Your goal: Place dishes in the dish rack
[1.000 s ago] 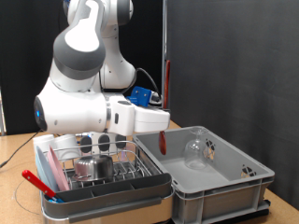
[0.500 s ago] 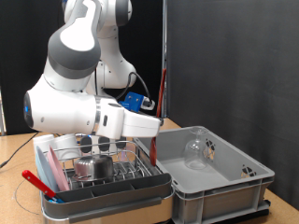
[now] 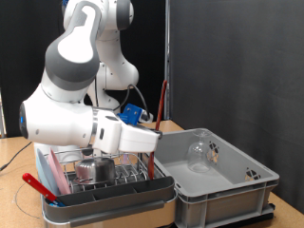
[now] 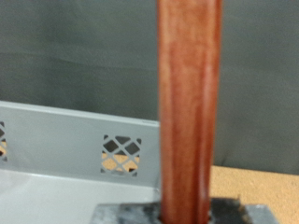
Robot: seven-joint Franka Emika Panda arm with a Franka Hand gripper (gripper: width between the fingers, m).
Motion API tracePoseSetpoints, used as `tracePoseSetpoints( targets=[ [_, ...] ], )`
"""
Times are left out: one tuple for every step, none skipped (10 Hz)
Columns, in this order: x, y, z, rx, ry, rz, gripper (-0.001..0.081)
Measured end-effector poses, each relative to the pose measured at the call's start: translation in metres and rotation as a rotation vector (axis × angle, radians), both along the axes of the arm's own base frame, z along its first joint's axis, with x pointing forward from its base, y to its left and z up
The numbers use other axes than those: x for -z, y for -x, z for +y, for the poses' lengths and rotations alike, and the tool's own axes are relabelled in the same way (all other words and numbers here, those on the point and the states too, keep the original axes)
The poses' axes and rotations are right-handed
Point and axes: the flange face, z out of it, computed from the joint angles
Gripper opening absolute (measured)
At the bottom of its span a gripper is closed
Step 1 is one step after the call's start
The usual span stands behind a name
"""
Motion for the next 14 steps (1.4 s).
tracePoseSetpoints(
  targets=[
    [0.006, -0.001, -0.002, 0.007, 0.010, 0.006, 0.0074],
    [0.011, -0.002, -0.004, 0.006, 0.017, 0.013, 0.0074],
    [0.018, -0.003, -0.004, 0.004, 0.017, 0.023, 0.0074],
    [0.024, -0.004, -0.005, 0.002, 0.018, 0.031, 0.0074],
    [0.030, -0.005, -0.006, 0.001, 0.018, 0.039, 0.0074],
    [0.034, -0.006, -0.006, 0.001, 0.020, 0.042, 0.0074],
    [0.039, -0.007, -0.007, 0.000, 0.022, 0.044, 0.0074],
    [0.042, -0.008, -0.007, -0.001, 0.024, 0.044, 0.0074],
    [0.045, -0.009, -0.008, -0.001, 0.026, 0.045, 0.0074],
    [0.049, -0.010, -0.007, -0.001, 0.027, 0.049, 0.0074],
    [0.053, -0.010, -0.007, -0.002, 0.030, 0.054, 0.0074],
    [0.057, -0.011, -0.006, 0.000, 0.038, 0.058, 0.0074],
    [0.061, -0.012, -0.004, 0.001, 0.043, 0.063, 0.0074],
    [0.066, -0.013, -0.003, 0.001, 0.045, 0.067, 0.0074]
  ],
)
